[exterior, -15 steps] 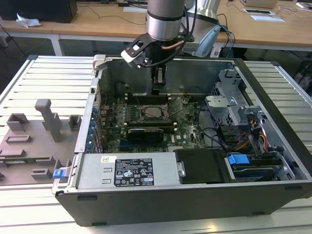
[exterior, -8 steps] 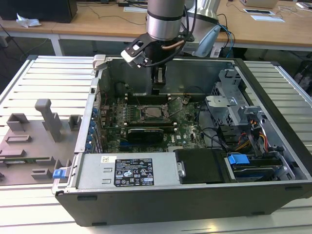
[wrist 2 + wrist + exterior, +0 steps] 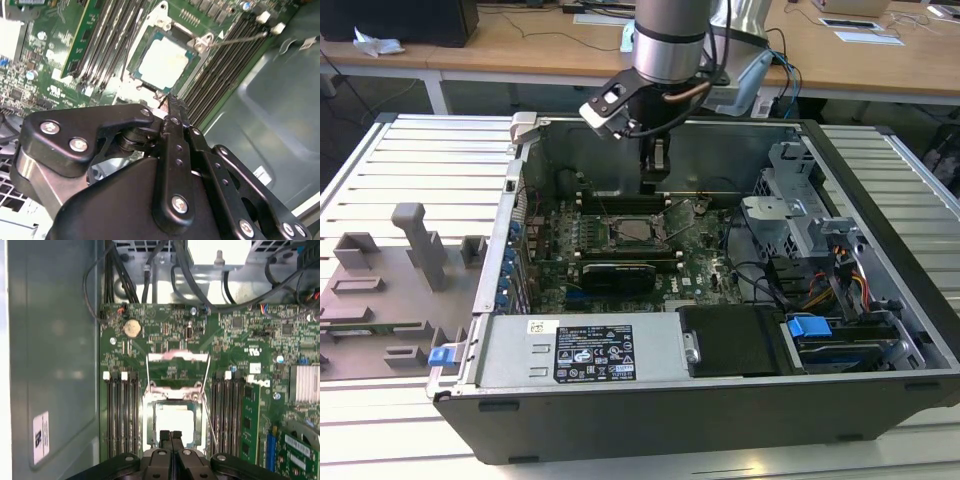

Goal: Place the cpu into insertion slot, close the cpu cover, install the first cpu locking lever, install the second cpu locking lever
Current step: 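Close the cpu cover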

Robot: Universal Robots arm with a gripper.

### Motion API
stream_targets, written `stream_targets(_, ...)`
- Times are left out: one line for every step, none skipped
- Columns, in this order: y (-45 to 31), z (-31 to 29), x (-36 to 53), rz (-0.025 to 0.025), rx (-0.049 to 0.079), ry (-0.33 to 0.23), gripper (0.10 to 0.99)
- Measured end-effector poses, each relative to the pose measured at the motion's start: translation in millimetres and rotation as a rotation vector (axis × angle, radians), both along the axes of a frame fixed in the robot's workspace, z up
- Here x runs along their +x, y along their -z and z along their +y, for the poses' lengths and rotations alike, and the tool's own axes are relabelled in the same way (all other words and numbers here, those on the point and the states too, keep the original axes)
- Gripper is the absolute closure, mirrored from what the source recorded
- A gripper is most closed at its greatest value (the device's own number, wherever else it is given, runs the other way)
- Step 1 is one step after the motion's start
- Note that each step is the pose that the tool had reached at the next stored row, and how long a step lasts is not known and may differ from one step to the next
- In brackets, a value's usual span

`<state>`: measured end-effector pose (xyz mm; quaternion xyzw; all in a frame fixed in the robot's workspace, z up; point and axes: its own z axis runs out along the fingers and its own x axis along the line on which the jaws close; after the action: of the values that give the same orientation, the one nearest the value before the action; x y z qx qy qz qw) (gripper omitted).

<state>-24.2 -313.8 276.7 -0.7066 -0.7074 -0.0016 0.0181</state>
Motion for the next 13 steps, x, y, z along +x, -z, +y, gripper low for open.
stream_targets(0.0,0.0,2.3,0.0001,0.0,0.0,0.98)
stream_targets(0.0,0.0,4.5,0.0002,0.0,0.0,0.98)
stream_targets(0.0,0.0,7.0,0.0003,0.0,0.0,0.98)
stream_targets(0.0,0.0,9.3,0.0005,0.0,0.0,0.98)
stream_targets(0.0,0.0,11.4,0.0007,0.0,0.0,0.98)
stream_targets(0.0,0.0,14.1,0.0009,0.0,0.0,0.98)
stream_targets(0.0,0.0,17.3,0.0012,0.0,0.0,0.98)
stream_targets(0.0,0.0,19.9,0.0014,0.0,0.0,0.98)
stream_targets(0.0,0.0,23.5,0.0017,0.0,0.0,0.98)
stream_targets(0.1,0.0,27.5,0.002,0.0,0.0,0.98)
stream_targets(0.0,0.1,29.6,0.0022,0.0,0.0,0.98)
stream_targets(0.0,0.0,32.0,0.0024,0.0,0.0,0.98)
stream_targets(0.0,0.0,35.7,0.0028,0.0,0.0,0.98)
